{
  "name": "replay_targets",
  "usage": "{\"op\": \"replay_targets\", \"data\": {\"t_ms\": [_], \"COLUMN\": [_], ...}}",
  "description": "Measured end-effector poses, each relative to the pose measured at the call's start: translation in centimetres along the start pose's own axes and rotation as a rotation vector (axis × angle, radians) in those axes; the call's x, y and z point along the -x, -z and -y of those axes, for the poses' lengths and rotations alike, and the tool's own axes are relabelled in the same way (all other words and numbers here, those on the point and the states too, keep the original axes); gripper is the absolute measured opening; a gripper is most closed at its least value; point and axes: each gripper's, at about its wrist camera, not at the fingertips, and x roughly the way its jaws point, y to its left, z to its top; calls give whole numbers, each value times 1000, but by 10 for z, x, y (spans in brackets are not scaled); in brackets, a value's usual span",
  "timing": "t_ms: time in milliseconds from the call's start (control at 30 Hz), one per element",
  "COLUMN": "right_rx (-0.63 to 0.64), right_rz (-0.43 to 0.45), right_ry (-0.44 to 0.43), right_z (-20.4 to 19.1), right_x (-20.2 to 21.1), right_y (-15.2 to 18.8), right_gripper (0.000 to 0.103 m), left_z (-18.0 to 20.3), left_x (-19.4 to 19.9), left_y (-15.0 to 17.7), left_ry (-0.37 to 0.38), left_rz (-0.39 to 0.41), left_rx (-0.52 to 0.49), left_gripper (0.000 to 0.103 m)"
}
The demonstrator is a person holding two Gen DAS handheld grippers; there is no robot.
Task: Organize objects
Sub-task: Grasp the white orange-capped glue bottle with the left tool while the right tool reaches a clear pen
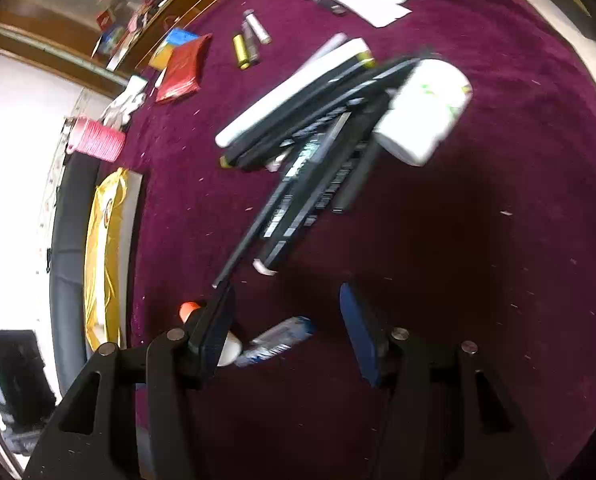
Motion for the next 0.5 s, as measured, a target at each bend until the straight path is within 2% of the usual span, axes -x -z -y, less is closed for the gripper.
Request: {"op": "replay_targets", "data": {"t_ms": [67, 167, 200, 267, 300, 333, 400, 500], "right_rx": [-16, -36, -42, -55, -60, -62, -62, -38], "right_rz": [8, 20, 25, 34, 37, 41, 51, 54], "right_ry": [2, 5, 7, 11, 13, 16, 25, 21], "right_z": [7, 17, 20, 26, 29, 31, 34, 30], "right_x": [7, 17, 21, 27, 30, 33, 38, 40], "right_y": [5, 11, 14, 19, 22, 24, 27, 30], "right_gripper": [54, 54, 54, 54, 54, 54, 54, 54], "left_z": [3, 8, 10, 20, 31, 34, 37, 37], "left_x": [-17, -42, -48, -56, -59, -62, -64, -59], "left_y": [-9, -24, -26, -25, -20, -17, -8, -2], "left_ry": [-1, -69, -93, -167, -230, -241, -231, -259], "left_rz": [-11, 5, 6, 31, 34, 23, 5, 18], "left_rx": [29, 22, -3, -101, -186, -216, -253, -279], "left_gripper": [54, 54, 54, 47, 39, 27, 25, 25]}}
